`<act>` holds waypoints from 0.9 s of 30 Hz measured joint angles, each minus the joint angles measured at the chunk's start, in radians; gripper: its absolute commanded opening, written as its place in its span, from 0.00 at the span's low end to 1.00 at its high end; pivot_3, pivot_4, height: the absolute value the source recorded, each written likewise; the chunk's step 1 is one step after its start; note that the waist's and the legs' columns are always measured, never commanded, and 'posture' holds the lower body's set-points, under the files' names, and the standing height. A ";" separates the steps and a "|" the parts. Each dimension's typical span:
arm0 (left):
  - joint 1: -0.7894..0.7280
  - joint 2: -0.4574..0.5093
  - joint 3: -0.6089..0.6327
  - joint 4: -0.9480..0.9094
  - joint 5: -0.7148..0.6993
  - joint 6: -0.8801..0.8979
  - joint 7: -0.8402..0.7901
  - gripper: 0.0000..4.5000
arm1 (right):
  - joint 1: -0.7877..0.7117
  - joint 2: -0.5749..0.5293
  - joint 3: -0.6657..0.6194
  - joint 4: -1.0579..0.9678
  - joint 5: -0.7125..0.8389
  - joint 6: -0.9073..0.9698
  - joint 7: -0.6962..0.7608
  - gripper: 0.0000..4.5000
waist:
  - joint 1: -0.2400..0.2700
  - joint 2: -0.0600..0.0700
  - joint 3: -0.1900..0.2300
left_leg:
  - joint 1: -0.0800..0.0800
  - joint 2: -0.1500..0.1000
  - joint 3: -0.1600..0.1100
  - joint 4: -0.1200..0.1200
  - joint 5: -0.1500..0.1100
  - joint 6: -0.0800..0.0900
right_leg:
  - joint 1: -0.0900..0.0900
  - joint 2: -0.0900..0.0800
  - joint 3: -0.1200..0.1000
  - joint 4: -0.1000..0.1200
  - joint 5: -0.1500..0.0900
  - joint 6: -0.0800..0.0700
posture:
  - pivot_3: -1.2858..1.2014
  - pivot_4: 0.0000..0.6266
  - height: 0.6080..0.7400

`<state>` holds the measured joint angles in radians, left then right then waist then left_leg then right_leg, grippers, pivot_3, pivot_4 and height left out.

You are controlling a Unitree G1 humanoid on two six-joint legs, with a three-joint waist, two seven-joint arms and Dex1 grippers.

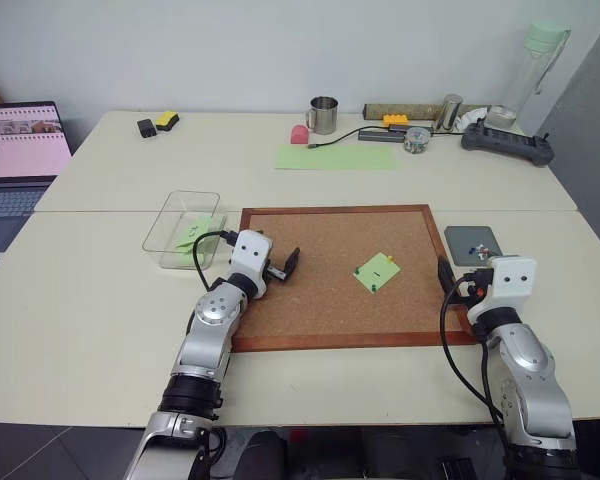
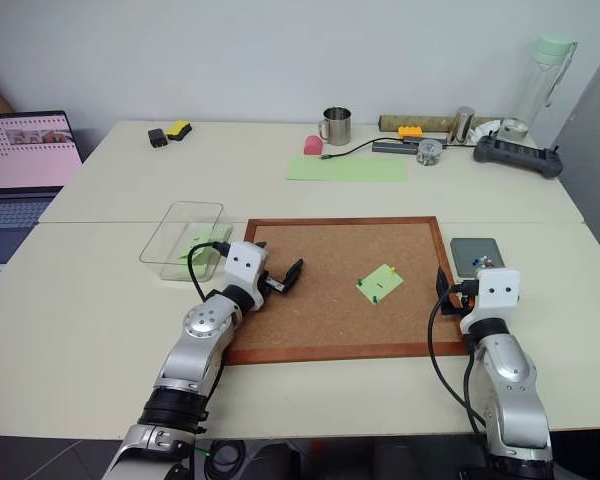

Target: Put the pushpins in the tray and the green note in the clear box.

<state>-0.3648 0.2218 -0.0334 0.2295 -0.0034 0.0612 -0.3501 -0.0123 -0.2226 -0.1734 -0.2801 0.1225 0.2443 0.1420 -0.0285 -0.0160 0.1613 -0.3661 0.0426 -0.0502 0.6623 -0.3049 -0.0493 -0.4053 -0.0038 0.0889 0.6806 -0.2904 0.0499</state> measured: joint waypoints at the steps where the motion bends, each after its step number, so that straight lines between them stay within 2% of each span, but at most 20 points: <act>1: 0.000 0.000 0.000 0.000 0.000 0.000 -0.001 0.99 | 0.000 0.000 0.000 0.000 0.000 0.000 0.000 1.00 | 0.000 0.000 0.000 | 0.000 0.000 0.000 0.000 0.000 0.000 | 0.000 0.000 0.000 0.000 0.000 0.000 | 0.52 0.24 1.00; 27: 0.001 0.003 0.002 -0.026 -0.090 0.053 -0.081 0.99 | 0.000 0.000 0.000 0.000 0.000 0.000 0.005 1.00 | 0.000 0.000 0.000 | 0.000 0.000 0.000 0.000 0.000 0.000 | 0.000 0.000 0.000 0.000 0.000 0.000 | 0.52 0.24 1.00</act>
<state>-0.3640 0.2245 -0.0311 0.2037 -0.0932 0.1138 -0.4312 -0.0122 -0.2227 -0.1737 -0.2801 0.1223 0.2443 0.1471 -0.0285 -0.0160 0.1613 -0.3661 0.0426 -0.0503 0.6623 -0.3049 -0.0494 -0.4052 -0.0038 0.0888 0.6806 -0.2904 0.0499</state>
